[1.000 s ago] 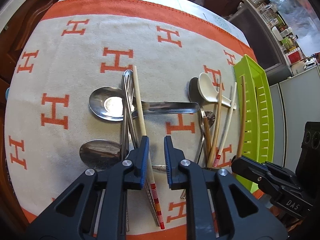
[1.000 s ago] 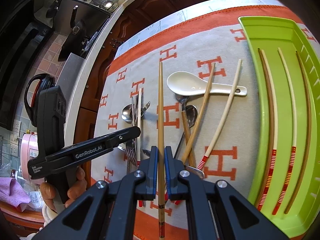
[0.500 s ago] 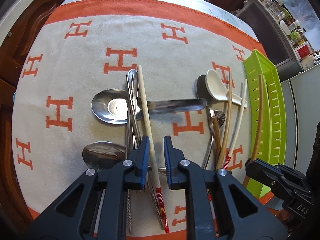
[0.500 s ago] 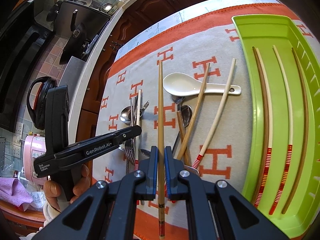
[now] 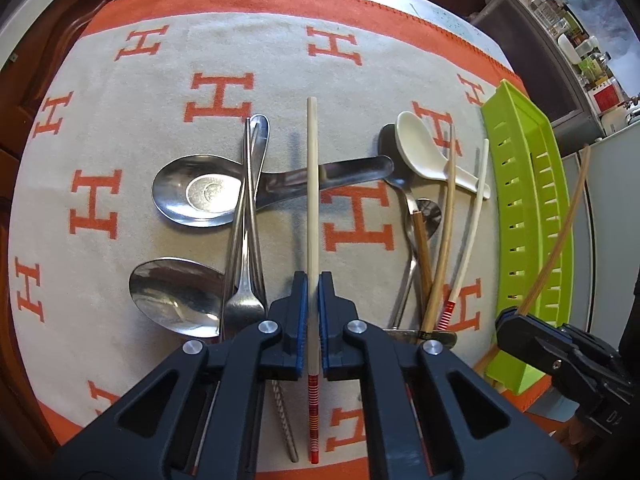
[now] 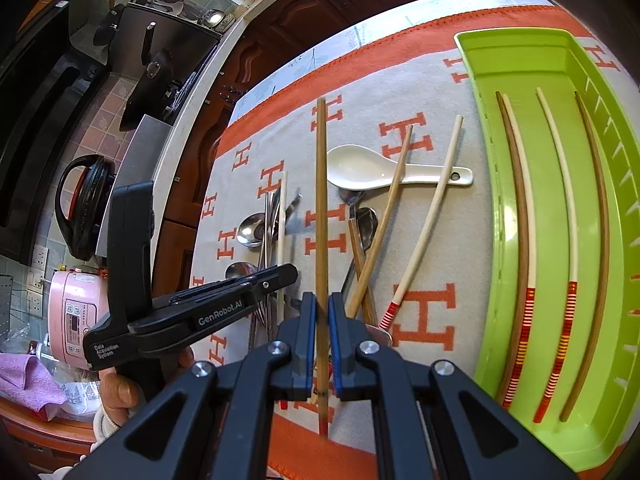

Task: Organize utensils
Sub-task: 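Lay the light chopsticks in the green tray and open both tools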

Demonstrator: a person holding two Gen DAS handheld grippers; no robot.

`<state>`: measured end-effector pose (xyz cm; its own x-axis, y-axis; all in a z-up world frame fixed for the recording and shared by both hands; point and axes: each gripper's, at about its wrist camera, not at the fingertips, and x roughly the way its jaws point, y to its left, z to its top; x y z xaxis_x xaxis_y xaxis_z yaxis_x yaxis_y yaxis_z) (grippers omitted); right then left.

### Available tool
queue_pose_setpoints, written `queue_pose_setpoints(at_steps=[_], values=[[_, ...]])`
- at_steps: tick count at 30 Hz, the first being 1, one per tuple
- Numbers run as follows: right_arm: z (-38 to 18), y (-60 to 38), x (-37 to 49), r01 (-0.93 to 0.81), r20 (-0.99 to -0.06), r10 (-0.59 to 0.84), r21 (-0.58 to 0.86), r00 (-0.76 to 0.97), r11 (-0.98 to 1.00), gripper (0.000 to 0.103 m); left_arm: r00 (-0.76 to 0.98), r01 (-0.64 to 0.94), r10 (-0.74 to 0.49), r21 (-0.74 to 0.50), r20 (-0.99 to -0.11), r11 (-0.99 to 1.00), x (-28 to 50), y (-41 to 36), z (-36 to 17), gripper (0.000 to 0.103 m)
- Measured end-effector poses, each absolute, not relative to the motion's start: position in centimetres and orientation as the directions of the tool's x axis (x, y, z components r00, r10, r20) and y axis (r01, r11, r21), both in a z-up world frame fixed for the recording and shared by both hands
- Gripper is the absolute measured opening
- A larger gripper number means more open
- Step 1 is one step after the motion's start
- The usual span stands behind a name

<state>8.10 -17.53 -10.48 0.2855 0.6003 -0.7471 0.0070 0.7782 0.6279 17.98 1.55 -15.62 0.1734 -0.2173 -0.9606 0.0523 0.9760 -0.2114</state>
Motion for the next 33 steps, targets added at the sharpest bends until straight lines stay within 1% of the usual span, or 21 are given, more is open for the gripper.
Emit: queue_pose_setpoints(at_steps=[9, 20, 23, 26, 33], values=[[-9.3, -18.2, 7.2, -0.012, -0.735, 0.601, 0.630, 0.312, 0.776, 0.006, 0.189, 0.058, -0.290, -0.284, -0.938, 0.957, 15.5, 1.5, -13.0, 0.003], [-5.8, -20.9, 4.2, -0.048, -0.711, 0.582, 0.616, 0.395, 0.786, 0.006, 0.236, 0.177, -0.374, -0.339, -0.897, 0.924, 12.1, -2.4, -7.0, 0.003], [-4.7, -22.3, 3.3, -0.039, -0.715, 0.557, 0.600, 0.423, 0.799, 0.006, 0.236, 0.208, -0.401, -0.357, -0.885, 0.911, 11.8, -4.3, -5.8, 0.003], [-3.3, -24.4, 2.3, -0.015, -0.730, 0.503, 0.561, 0.463, 0.828, 0.006, 0.231, 0.240, -0.434, -0.381, -0.871, 0.893, 11.4, -6.4, -4.5, 0.003], [-1.5, -28.9, 0.8, 0.058, -0.757, 0.397, 0.494, 0.519, 0.868, 0.006, 0.177, 0.278, -0.506, -0.451, -0.844, 0.849, 11.9, -11.6, -3.2, 0.003]])
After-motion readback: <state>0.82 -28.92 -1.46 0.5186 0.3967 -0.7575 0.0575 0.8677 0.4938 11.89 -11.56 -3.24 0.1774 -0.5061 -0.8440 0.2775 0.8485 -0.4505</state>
